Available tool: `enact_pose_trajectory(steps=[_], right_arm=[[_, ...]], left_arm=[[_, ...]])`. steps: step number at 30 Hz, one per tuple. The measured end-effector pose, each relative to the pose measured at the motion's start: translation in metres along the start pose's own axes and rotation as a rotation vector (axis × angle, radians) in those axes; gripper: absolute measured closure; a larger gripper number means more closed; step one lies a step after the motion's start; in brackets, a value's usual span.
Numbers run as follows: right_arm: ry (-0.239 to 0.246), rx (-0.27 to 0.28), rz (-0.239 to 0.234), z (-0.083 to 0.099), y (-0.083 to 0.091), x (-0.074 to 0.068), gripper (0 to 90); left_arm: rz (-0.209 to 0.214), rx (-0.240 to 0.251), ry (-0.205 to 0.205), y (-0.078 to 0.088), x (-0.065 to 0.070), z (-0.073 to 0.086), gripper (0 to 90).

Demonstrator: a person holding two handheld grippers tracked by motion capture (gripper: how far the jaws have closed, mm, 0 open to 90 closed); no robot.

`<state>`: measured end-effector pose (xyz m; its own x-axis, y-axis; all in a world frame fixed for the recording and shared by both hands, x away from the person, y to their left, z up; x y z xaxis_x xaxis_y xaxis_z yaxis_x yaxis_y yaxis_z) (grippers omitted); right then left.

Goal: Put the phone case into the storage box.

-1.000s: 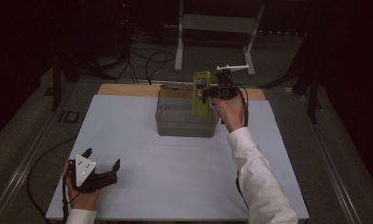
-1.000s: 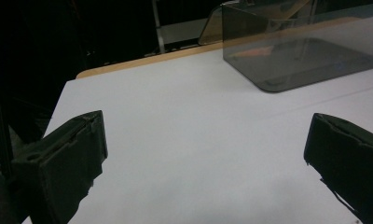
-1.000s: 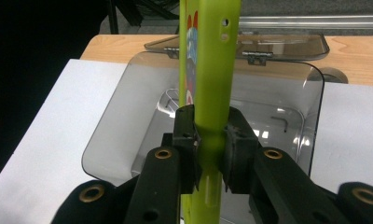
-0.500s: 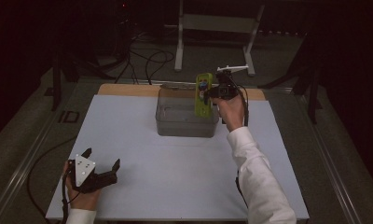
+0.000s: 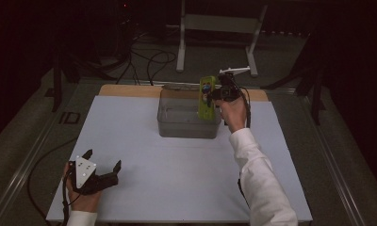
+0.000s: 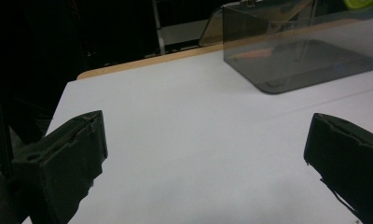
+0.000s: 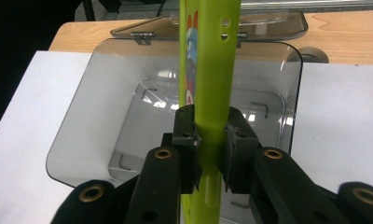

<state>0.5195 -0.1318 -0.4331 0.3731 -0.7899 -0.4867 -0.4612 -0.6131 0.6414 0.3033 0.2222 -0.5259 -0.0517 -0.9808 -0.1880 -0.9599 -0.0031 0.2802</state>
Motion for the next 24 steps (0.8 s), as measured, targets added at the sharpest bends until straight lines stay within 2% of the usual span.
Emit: enact_pose_trajectory(steps=[24], right_arm=[[-0.032, -0.029, 0.027, 0.008, -0.008, 0.011, 77.7]], left_arm=[[0.0, 0.0, 0.001, 0.0, 0.0, 0.0, 0.0]])
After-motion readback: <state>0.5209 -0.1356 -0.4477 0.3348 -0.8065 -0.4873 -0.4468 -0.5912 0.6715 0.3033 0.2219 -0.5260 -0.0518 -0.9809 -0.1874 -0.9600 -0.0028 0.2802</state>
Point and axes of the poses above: each handheld gripper's, and its own axes: y roughly backward along the jaws, z roughly out of its underside, x roughly to its right, the point moved 8 cm from there along -y, roughly forward along the jaws, and after that the axes turned 15 degrees about -z, right-handed, at the moved point
